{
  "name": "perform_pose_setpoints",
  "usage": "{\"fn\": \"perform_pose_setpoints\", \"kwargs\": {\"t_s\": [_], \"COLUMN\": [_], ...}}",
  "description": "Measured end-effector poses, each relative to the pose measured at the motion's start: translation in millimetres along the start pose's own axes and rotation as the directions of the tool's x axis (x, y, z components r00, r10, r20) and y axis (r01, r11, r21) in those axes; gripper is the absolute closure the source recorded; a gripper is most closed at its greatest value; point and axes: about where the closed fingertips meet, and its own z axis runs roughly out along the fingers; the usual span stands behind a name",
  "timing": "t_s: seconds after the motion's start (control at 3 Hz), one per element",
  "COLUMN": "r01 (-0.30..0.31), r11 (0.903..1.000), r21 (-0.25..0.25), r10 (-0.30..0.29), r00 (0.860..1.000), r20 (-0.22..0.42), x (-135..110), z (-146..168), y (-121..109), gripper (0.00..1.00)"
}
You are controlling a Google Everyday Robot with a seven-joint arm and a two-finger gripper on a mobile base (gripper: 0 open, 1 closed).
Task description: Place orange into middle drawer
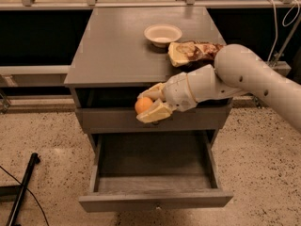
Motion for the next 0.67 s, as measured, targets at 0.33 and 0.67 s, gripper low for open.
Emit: {"fn": "perform_pose_setpoints", "kwargs": {"t_s": [0.33,0.67], "r01": [0.031,-0.002], "r11": [0.9995,0.9995], "r21": [-0.002,0.031], "r10": [-0.031,0.003], "r00": [0.999,1.0], "r20": [-0.007,-0.003], "x": [-2,43], "z": [1,15], "y": [0,5], "gripper": [1.0,1.0]}}
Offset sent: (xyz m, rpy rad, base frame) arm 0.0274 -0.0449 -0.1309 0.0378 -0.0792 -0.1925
